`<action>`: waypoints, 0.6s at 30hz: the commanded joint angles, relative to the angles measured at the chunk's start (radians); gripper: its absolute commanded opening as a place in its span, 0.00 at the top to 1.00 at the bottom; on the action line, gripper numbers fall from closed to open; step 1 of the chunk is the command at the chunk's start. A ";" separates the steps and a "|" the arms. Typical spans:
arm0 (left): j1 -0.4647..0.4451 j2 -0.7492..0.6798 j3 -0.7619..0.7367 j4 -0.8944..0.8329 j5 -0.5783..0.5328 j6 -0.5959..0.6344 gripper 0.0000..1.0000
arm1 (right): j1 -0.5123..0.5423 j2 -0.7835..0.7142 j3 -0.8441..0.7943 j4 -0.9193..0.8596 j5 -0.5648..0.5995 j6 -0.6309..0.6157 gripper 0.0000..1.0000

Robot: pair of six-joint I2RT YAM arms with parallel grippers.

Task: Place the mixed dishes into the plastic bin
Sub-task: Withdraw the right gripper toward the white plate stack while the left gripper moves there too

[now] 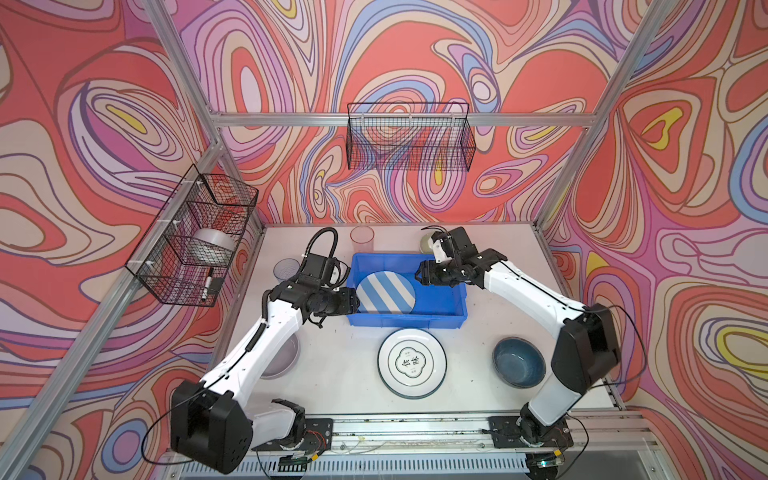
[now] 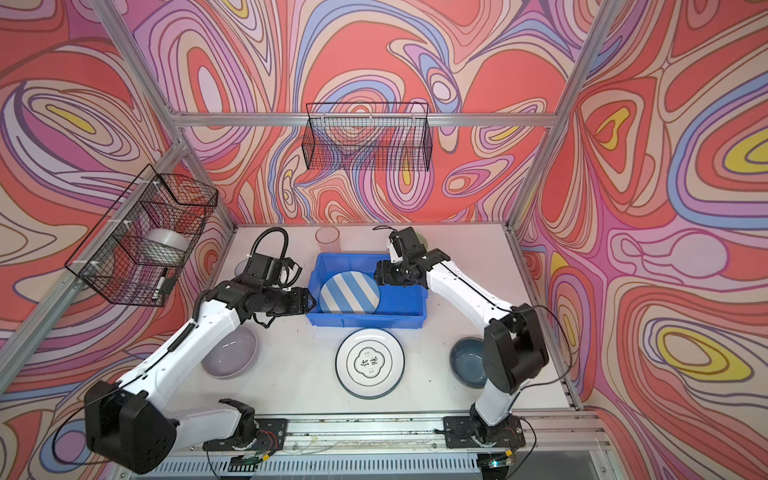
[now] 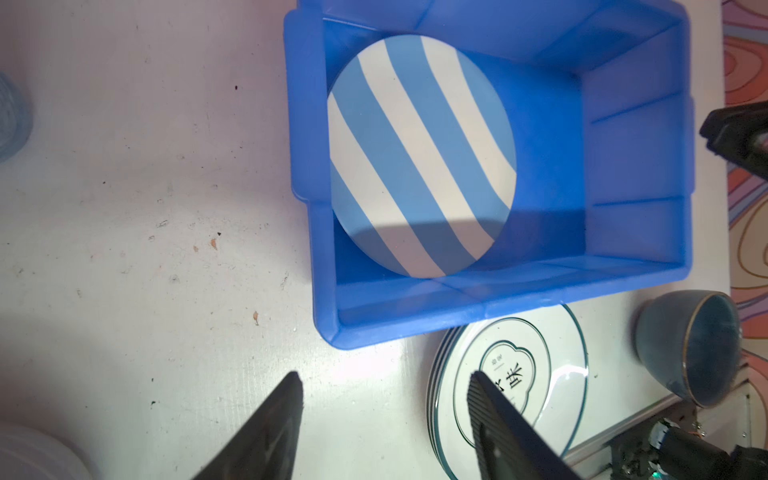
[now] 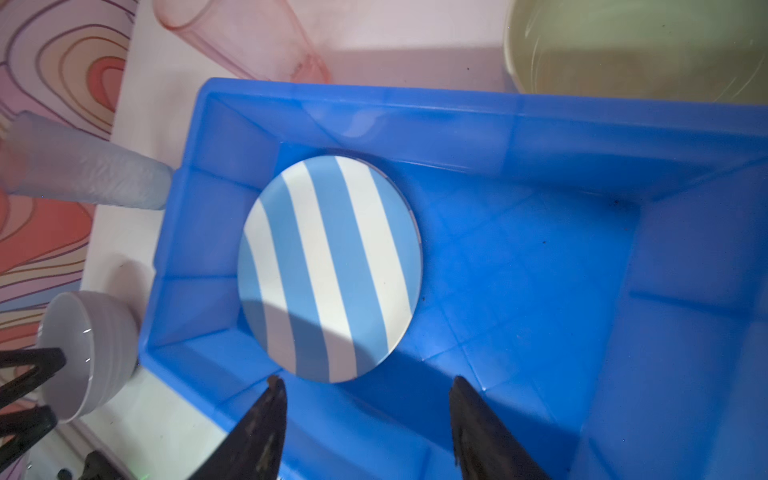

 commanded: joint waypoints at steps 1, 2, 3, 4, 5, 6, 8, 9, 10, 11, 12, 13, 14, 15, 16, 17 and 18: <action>-0.016 -0.082 -0.041 -0.074 0.038 -0.016 0.31 | 0.003 -0.093 -0.090 -0.037 -0.097 -0.021 0.36; -0.031 -0.104 -0.054 -0.083 0.034 -0.022 0.31 | 0.002 -0.125 -0.118 -0.039 -0.116 -0.015 0.36; -0.050 -0.122 -0.066 -0.089 0.025 -0.030 0.31 | 0.003 -0.150 -0.143 -0.043 -0.131 -0.010 0.37; -0.076 -0.140 -0.083 -0.092 0.010 -0.042 0.31 | 0.004 -0.181 -0.173 -0.046 -0.145 -0.003 0.37; -0.108 -0.158 -0.099 -0.091 -0.004 -0.057 0.31 | 0.003 -0.213 -0.202 -0.046 -0.156 0.005 0.37; -0.135 -0.169 -0.114 -0.087 -0.015 -0.073 0.32 | 0.002 -0.239 -0.230 -0.048 -0.166 0.013 0.37; -0.199 -0.193 -0.151 -0.063 -0.038 -0.117 0.35 | 0.003 -0.298 -0.291 -0.055 -0.191 0.020 0.38; -0.223 -0.204 -0.169 -0.044 -0.045 -0.136 0.36 | 0.003 -0.322 -0.318 -0.060 -0.205 0.017 0.38; -0.247 -0.214 -0.190 -0.017 -0.044 -0.153 0.37 | 0.002 -0.346 -0.347 -0.068 -0.226 0.011 0.38; -0.263 -0.225 -0.219 0.012 -0.034 -0.165 0.39 | 0.003 -0.370 -0.373 -0.082 -0.238 0.003 0.38; -0.273 -0.231 -0.240 0.036 -0.018 -0.174 0.41 | 0.003 -0.385 -0.388 -0.101 -0.238 -0.004 0.38; -0.282 -0.236 -0.263 0.058 -0.005 -0.183 0.42 | 0.003 -0.400 -0.403 -0.130 -0.233 -0.008 0.39; -0.288 -0.239 -0.283 0.079 -0.001 -0.191 0.44 | 0.003 -0.414 -0.422 -0.145 -0.233 -0.007 0.40; -0.296 -0.239 -0.296 0.090 -0.002 -0.197 0.45 | 0.002 -0.426 -0.439 -0.152 -0.236 -0.003 0.41; -0.307 -0.234 -0.308 0.101 -0.004 -0.202 0.46 | 0.003 -0.440 -0.460 -0.153 -0.240 0.006 0.42; -0.319 -0.228 -0.315 0.110 -0.009 -0.206 0.47 | 0.002 -0.454 -0.483 -0.148 -0.244 0.018 0.43; -0.330 -0.222 -0.322 0.122 -0.013 -0.211 0.48 | 0.002 -0.464 -0.503 -0.139 -0.251 0.028 0.44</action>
